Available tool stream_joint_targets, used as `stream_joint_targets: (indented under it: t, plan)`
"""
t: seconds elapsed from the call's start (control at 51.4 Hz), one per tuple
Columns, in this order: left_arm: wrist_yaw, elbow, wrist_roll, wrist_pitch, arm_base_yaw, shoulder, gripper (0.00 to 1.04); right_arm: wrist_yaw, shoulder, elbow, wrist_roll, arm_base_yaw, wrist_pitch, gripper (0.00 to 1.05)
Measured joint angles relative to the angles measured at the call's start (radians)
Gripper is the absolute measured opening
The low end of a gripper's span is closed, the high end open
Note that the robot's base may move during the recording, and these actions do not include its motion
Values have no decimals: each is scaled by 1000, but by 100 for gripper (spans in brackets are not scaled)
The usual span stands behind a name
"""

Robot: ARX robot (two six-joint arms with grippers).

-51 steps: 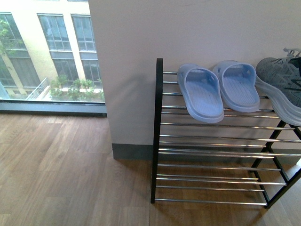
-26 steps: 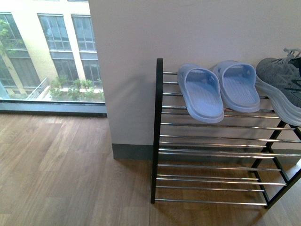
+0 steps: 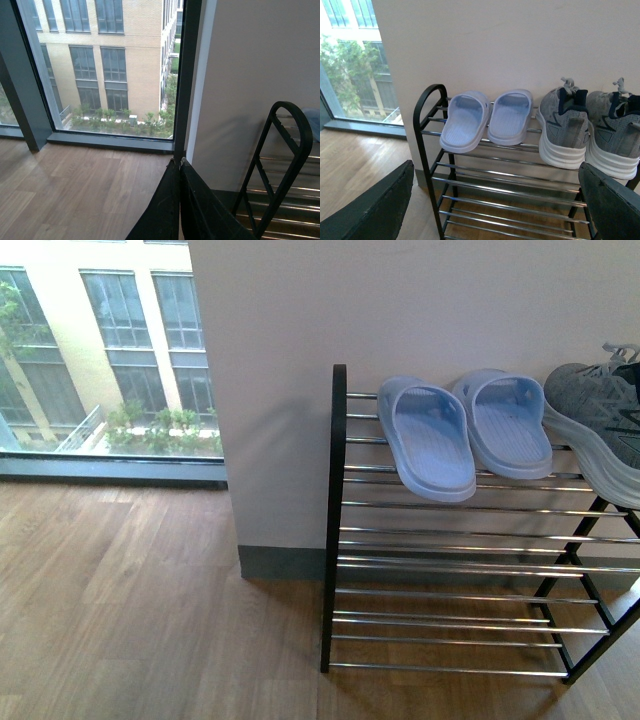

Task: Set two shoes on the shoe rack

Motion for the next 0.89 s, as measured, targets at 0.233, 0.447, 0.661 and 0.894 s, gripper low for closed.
stream_joint_targets:
  t: [0.233, 0.447, 0.661, 0.894]
  plan:
    - [0, 0, 0, -64, 0, -63, 1, 0, 0, 0, 0, 0, 0, 95]
    - [0, 0, 0, -247, 0, -232, 1, 0, 0, 0, 0, 0, 0, 95]
    - [0, 0, 0, -254, 0, -236, 1, 0, 0, 0, 0, 0, 0, 95]
    - [0, 0, 0, -254, 0, -236, 12, 0, 0, 0, 0, 0, 0, 95]
